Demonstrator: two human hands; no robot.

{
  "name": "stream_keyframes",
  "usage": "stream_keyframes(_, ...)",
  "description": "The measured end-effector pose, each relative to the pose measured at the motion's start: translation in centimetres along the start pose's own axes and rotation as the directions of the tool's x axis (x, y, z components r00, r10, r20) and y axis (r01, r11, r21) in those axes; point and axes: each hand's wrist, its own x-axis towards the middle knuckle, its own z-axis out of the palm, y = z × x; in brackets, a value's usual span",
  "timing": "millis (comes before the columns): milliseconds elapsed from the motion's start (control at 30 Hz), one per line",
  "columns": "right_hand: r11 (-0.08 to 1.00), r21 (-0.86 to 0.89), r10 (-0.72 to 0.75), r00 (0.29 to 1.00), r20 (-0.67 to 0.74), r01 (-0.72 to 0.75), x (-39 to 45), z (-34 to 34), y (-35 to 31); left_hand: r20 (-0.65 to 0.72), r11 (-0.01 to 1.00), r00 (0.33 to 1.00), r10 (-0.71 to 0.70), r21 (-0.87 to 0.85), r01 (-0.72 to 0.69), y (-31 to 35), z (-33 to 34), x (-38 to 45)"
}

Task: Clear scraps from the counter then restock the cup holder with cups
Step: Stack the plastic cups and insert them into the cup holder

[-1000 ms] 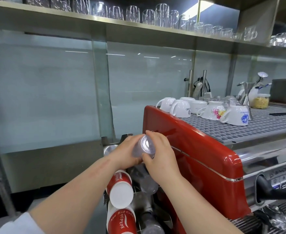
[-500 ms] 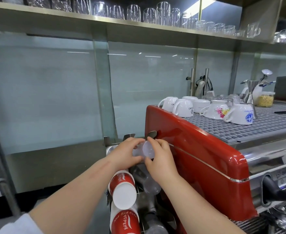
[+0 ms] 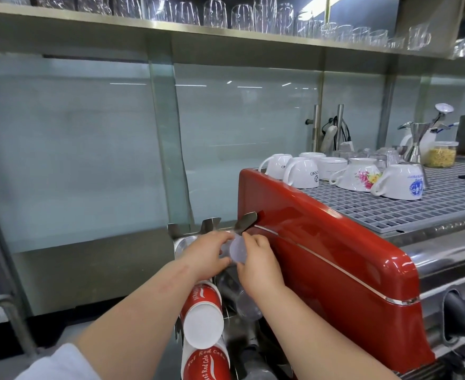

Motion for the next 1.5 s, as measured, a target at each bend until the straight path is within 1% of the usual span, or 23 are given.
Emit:
stream_keyframes(233,0.999,-0.049,0.02,0.999,0.025,-0.019,0.7,0.1,-0.2,0.048,0.999,0.998,-0.038,0.035,0.036,0.3,-0.5,0.3)
stream_keyframes(467,0.989,-0.144,0.039,0.995,0.09,-0.026,0.4,-0.4,-0.3,0.104,0.994,0.994,-0.037,0.103,0.026,1.1,-1.3,-0.4)
stream_keyframes(633,0.984,-0.174,0.058,0.99,0.126,-0.035,0.1,-1.1,-0.8,0.186,0.986,0.978,-0.092,0.151,0.064,1.6,-2.5,-0.8)
stream_keyframes(800,0.964,-0.264,0.083,0.981,0.175,-0.035,0.1,-2.9,-1.4,0.262,0.969,0.957,-0.125,0.238,0.061,1.9,-5.3,-1.9)
stream_keyframes(867,0.94,-0.342,0.069,0.977,0.203,0.005,0.5,-4.1,-2.3,0.301,0.96,0.944,-0.135,0.274,0.05,2.2,-6.5,-2.3)
stream_keyframes(933,0.894,-0.443,0.071,0.956,0.283,0.065,0.7,-5.6,-3.7,0.368,0.944,0.916,-0.161,0.329,0.034,2.5,-7.8,-2.7)
stream_keyframes(1033,0.83,-0.53,0.096,0.893,0.439,0.171,0.9,-7.9,-5.9,0.454,0.915,0.869,-0.196,0.404,-0.004,3.1,-9.9,-3.4)
stream_keyframes(1100,0.803,-0.541,0.082,0.853,0.515,0.249,0.5,-9.4,-7.2,0.469,0.908,0.864,-0.182,0.417,-0.035,3.4,-11.4,-4.1)
stream_keyframes(1167,0.784,-0.523,0.038,0.815,0.578,0.334,-0.3,-10.6,-8.6,0.469,0.918,0.872,-0.141,0.392,-0.062,3.7,-12.7,-5.3)
stream_keyframes(1233,0.798,-0.463,-0.021,0.785,0.619,0.386,-1.2,-11.6,-9.5,0.474,0.944,0.876,-0.089,0.32,-0.077,3.6,-13.5,-6.8)
stream_keyframes(1367,0.766,-0.413,-0.128,0.746,0.653,0.492,-4.0,-12.7,-10.5,0.491,0.978,0.87,-0.038,0.198,-0.069,3.2,-14.6,-11.2)
stream_keyframes(1433,0.76,-0.382,-0.156,0.718,0.679,0.526,-5.8,-13.1,-10.3,0.491,0.981,0.871,-0.002,0.169,-0.093,3.2,-14.8,-13.4)
stream_keyframes(1500,0.786,-0.328,-0.186,0.706,0.684,0.525,-8.0,-13.4,-9.8,0.482,0.982,0.876,0.035,0.145,-0.119,3.3,-14.8,-15.7)
